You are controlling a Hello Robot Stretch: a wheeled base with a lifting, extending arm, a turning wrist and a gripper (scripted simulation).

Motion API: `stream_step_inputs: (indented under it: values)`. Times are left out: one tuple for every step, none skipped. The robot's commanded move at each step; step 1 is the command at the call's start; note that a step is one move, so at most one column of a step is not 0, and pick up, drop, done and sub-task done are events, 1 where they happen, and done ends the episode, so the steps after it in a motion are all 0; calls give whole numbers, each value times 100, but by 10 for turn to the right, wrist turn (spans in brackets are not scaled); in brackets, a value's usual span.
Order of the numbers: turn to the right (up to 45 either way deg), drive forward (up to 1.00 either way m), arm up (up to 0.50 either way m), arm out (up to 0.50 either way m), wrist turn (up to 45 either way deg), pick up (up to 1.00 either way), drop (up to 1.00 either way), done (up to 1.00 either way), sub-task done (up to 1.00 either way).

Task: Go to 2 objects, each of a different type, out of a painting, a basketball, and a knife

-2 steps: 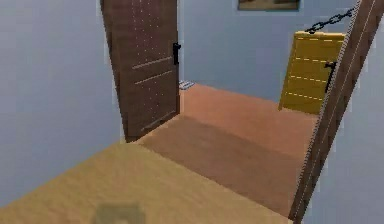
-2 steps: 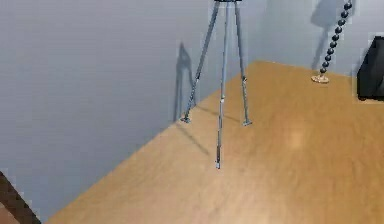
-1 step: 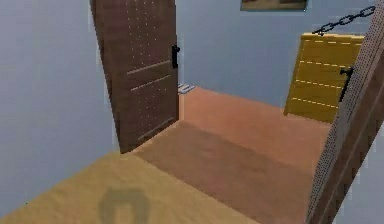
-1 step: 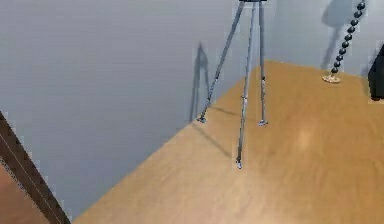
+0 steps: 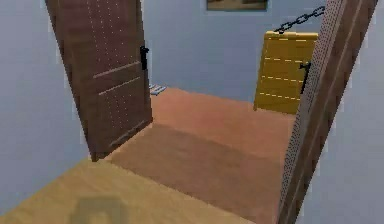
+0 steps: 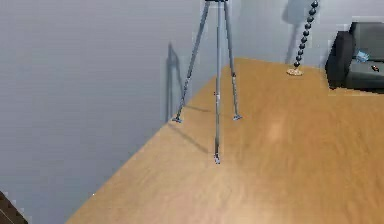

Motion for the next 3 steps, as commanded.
stream_step_inputs:
  values:
    - [0, 95, 0, 0, 0, 0, 0, 0, 0]
    - [240, 0, 0, 0, 0, 0, 0, 0, 0]
    - [0, 100, 0, 0, 0, 0, 0, 0, 0]
